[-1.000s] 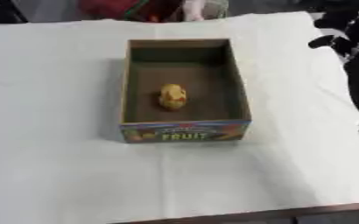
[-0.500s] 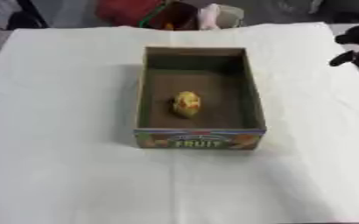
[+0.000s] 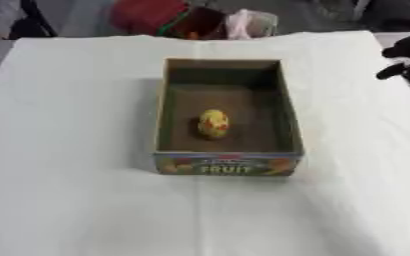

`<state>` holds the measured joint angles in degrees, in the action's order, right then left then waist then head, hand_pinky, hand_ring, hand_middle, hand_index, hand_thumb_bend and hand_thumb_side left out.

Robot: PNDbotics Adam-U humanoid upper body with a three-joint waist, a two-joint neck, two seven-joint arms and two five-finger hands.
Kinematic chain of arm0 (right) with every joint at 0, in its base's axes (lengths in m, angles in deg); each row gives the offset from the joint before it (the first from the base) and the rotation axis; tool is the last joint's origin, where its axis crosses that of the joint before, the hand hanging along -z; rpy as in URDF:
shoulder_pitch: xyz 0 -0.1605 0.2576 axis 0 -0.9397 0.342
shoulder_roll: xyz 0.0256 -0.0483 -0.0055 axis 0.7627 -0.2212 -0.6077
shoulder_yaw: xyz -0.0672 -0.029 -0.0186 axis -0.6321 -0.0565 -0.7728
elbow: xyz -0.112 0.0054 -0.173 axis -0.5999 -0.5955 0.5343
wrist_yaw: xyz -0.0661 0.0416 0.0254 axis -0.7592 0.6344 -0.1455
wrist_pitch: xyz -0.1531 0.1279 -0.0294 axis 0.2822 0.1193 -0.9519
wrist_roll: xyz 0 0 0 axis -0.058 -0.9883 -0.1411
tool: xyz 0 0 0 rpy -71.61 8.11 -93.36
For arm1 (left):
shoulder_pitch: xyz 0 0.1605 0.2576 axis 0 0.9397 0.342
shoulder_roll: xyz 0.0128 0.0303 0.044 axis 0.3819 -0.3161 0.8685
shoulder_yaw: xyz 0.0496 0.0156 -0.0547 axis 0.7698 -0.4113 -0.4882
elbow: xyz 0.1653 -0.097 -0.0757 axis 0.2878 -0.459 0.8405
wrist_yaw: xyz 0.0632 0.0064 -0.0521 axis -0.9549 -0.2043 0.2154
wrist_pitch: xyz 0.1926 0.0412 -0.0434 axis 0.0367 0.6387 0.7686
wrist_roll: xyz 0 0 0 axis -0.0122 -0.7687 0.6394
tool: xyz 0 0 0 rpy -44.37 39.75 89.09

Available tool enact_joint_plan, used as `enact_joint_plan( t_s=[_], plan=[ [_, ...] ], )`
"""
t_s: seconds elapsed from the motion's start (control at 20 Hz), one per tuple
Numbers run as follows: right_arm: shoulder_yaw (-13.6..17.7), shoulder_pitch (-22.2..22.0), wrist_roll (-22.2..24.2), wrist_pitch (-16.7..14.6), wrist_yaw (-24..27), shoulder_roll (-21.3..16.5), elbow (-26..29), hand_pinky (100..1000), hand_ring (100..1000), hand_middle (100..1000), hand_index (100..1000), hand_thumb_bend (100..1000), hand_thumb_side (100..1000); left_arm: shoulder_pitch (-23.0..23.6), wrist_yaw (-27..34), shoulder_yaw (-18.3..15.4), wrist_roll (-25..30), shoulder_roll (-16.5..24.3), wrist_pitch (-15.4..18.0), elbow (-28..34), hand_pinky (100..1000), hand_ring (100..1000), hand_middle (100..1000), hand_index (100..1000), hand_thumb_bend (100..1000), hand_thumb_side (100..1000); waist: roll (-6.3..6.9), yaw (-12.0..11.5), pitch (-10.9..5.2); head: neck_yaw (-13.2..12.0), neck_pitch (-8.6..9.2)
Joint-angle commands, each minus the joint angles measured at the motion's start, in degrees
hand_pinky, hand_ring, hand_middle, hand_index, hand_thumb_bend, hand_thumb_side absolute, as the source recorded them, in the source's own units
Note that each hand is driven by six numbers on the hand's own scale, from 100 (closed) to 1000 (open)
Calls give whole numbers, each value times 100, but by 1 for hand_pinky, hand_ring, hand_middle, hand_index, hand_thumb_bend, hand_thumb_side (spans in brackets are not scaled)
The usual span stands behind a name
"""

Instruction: Pick up objects on the table and place them in the box.

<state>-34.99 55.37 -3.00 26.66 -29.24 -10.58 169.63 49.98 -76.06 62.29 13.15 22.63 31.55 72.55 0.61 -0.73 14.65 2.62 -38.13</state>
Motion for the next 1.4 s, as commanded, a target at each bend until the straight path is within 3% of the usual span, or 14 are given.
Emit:
enact_joint_plan(
  t_s=[0.05,0.95,1.4],
  plan=[
    [16,35,-35,-10,5,-54,115,524,669,600,816,100,876,-27,16,7,11,47,21,117,463,551,565,721,100,826,6,5,-102,2,73],
    [20,56,-100,0,-17,-52,115,524,669,595,814,100,866,-43,-34,-31,24,-15,17,117,460,552,563,718,100,831,-15,-4,-34,28,168],
    [12,50,-229,55,-44,-54,115,524,669,591,813,100,862,-29,-19,-35,64,-23,39,117,462,553,564,718,100,833,-14,-9,-22,96,108]
  ],
)
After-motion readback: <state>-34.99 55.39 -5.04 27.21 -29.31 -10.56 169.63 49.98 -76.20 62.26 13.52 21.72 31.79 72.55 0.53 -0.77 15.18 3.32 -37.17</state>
